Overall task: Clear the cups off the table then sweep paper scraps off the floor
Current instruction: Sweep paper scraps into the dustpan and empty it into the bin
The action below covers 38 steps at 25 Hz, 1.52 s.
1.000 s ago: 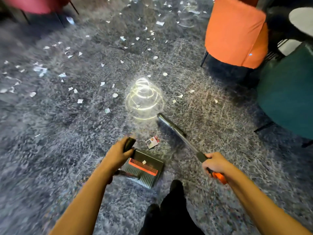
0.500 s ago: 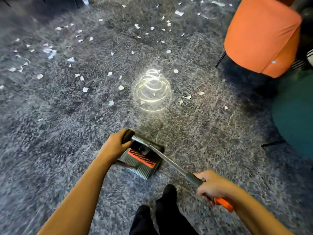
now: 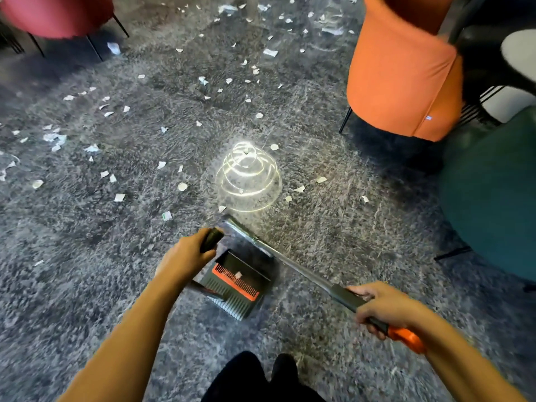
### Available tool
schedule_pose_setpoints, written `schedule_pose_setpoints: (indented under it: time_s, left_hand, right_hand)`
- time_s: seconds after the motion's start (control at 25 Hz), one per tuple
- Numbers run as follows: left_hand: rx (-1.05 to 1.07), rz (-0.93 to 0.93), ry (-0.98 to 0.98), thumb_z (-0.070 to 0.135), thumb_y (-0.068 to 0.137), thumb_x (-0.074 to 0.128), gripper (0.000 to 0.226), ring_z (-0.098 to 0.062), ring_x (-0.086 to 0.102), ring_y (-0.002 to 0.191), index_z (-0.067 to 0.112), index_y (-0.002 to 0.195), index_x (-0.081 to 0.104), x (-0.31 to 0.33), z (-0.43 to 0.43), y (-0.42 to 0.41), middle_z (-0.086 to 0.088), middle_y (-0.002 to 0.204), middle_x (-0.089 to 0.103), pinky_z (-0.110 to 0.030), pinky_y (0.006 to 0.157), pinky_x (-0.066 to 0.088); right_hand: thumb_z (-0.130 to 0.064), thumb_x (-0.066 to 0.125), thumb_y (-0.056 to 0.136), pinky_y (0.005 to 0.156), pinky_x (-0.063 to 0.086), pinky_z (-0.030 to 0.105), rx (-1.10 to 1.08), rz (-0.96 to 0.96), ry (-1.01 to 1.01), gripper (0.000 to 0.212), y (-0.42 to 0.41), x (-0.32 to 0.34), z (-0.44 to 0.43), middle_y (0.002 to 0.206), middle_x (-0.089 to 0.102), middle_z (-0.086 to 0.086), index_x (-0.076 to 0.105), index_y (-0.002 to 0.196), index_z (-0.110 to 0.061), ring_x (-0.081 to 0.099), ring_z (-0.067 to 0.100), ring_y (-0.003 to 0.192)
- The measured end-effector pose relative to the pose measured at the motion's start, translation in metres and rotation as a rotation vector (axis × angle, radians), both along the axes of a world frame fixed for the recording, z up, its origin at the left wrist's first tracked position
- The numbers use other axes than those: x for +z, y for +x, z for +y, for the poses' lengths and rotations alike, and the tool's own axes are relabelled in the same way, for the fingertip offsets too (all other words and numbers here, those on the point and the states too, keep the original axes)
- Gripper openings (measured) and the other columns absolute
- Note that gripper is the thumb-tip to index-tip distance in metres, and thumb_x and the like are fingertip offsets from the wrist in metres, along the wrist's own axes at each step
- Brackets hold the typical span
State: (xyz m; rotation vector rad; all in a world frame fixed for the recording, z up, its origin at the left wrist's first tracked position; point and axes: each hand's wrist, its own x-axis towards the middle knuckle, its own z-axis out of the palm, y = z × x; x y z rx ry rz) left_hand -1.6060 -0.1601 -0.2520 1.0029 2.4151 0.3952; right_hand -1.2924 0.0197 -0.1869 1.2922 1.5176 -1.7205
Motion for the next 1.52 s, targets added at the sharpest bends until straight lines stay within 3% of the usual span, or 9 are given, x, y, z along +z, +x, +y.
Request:
schedule_pose_setpoints:
  time_s: [0.32,0.52,0.72,0.84,0.96,1.08,1.36,1.52]
  left_hand:
    - [-0.091,-0.017,0.087,0.019,0.087,0.063,0.036,-0.035,0.062,0.080,0.014,0.121,0.052,0.019,0.135,-0.054,-0.020,0.095,0.066,-0.036,0.062,0.040]
    - [-0.204,-0.033,0.097,0.021,0.088,0.062,0.036,-0.035,0.062,0.091,0.011,0.122,0.052,0.013,0.232,-0.106,-0.018,0.104,0.065,-0.038,0.069,0.043]
    - [-0.282,-0.043,0.072,0.023,0.089,0.061,0.033,-0.034,0.061,0.095,0.010,0.118,0.052,-0.002,0.317,-0.148,-0.016,0.105,0.066,-0.033,0.064,0.035]
    - [-0.324,-0.047,0.053,0.025,0.090,0.060,0.033,-0.033,0.061,0.093,0.009,0.118,0.051,-0.006,0.356,-0.160,-0.017,0.104,0.065,-0.035,0.065,0.038]
    - [-0.375,-0.077,0.066,0.022,0.090,0.060,0.026,-0.033,0.060,0.089,0.008,0.109,0.051,-0.011,0.392,-0.169,-0.017,0.098,0.064,-0.035,0.065,0.037]
    - [-0.382,-0.056,0.081,0.020,0.089,0.061,0.025,-0.034,0.060,0.085,0.006,0.108,0.052,-0.014,0.416,-0.176,-0.019,0.094,0.064,-0.033,0.063,0.036]
    - [-0.408,-0.048,0.074,0.020,0.089,0.062,0.034,-0.035,0.060,0.086,0.007,0.119,0.052,-0.016,0.433,-0.186,-0.021,0.100,0.064,-0.037,0.068,0.043]
    - [-0.427,-0.041,0.082,0.018,0.088,0.062,0.028,-0.035,0.058,0.081,0.004,0.111,0.053,-0.016,0.436,-0.187,-0.023,0.095,0.063,-0.036,0.065,0.039]
  right_hand:
    - [0.019,0.049,0.081,0.030,0.032,0.016,-0.319,-0.038,0.236,0.044,-0.038,-0.011,0.112,0.051,0.047,0.011,0.051,0.124,0.009,0.038,0.014,0.027]
    - [0.019,0.048,0.080,0.027,0.030,0.013,-0.436,-0.110,0.366,0.038,-0.096,-0.034,0.204,0.040,0.044,0.007,0.054,0.118,0.013,0.037,0.015,0.025]
    - [0.017,0.047,0.082,0.026,0.029,0.012,-0.480,-0.213,0.422,0.023,-0.156,-0.070,0.287,0.043,0.045,0.008,0.057,0.098,0.003,0.039,0.014,0.023]
    - [0.013,0.048,0.085,0.029,0.032,0.016,-0.428,-0.235,0.399,0.025,-0.172,-0.095,0.312,0.055,0.045,0.010,0.054,0.107,0.004,0.042,0.018,0.034]
    - [0.010,0.050,0.086,0.031,0.034,0.018,-0.315,-0.267,0.366,0.036,-0.175,-0.116,0.314,0.060,0.044,0.011,0.051,0.121,0.004,0.044,0.016,0.033]
    - [0.009,0.050,0.085,0.037,0.034,0.023,-0.145,-0.297,0.332,0.040,-0.171,-0.120,0.292,0.065,0.041,0.009,0.050,0.124,0.002,0.041,0.020,0.047]
    - [0.007,0.050,0.088,0.042,0.036,0.027,-0.113,-0.255,0.108,0.065,-0.152,-0.082,0.241,0.074,0.046,0.011,0.032,0.144,-0.019,0.043,0.018,0.043]
    - [0.007,0.051,0.087,0.041,0.036,0.025,-0.139,-0.178,0.036,0.064,-0.143,-0.053,0.235,0.116,0.061,0.021,0.036,0.143,-0.021,0.045,0.014,0.039]
